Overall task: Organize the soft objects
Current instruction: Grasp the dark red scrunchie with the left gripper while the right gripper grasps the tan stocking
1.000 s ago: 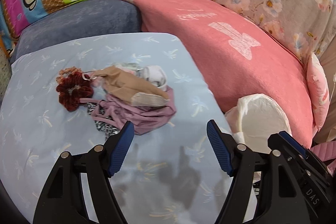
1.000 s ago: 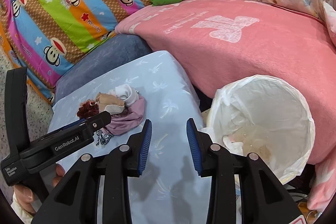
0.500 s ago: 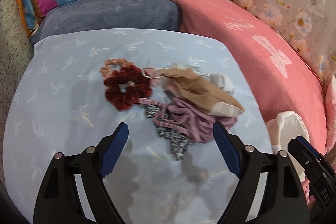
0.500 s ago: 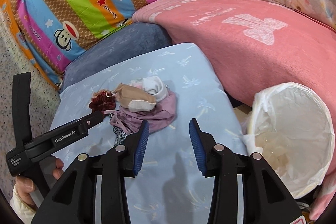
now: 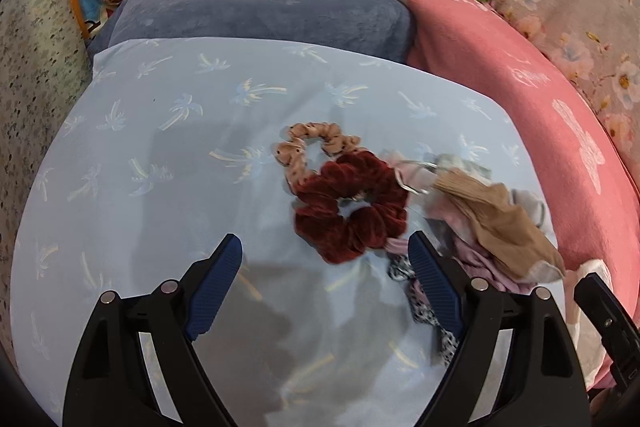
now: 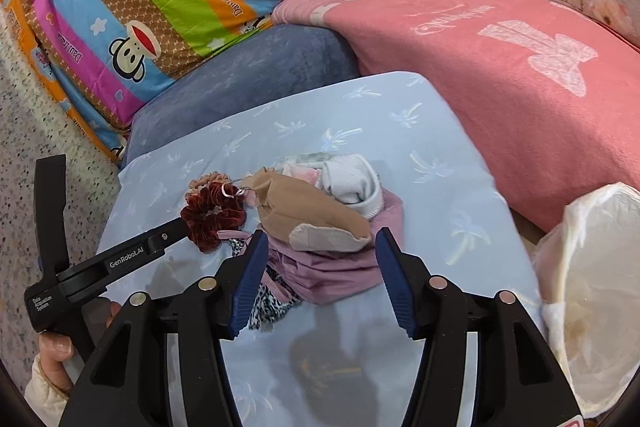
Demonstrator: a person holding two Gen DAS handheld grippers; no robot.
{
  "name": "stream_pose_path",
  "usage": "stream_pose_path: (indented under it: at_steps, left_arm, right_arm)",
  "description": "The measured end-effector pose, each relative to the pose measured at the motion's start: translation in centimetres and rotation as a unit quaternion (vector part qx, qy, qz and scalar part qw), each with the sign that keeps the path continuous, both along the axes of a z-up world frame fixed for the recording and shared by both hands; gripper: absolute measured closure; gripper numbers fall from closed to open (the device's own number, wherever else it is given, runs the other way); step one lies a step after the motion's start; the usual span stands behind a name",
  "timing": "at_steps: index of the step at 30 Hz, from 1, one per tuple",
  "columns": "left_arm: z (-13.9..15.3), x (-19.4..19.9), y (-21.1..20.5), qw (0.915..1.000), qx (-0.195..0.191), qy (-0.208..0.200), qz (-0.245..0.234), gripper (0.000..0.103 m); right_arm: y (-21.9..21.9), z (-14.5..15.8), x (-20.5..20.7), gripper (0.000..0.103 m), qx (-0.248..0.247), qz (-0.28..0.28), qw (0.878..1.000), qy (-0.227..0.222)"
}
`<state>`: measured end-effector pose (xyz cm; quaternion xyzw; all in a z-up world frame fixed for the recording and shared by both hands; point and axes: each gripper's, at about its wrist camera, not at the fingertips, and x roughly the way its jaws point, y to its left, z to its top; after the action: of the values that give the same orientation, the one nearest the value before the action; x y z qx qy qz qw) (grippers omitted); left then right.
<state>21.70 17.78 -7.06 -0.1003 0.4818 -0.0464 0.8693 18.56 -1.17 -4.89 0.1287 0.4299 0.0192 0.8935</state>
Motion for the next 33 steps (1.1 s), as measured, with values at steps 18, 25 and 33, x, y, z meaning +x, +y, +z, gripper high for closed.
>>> stream_pose_path:
  at_steps: [18,25,33]
  left_arm:
    - [-2.6,2.6,0.0,0.9989,-0.030,0.029,-0.021,0.079]
    - [-1.4,1.2,-0.6,0.9989,-0.030,0.012,-0.033,0.085]
    - [1.5,-0.9,-1.8,0.9983,-0.030,-0.018,-0.047,0.086]
  right_arm:
    - [1.2,-4.1,3.3,0.053,0.000,-0.008,0.999,0.043]
    - [1.4,-3.8,2.2,0.085,0.003,-0.003,0.999,0.046]
    - [1.3,-0.7,-0.1,0.090,0.009,-0.001,1.000,0.011]
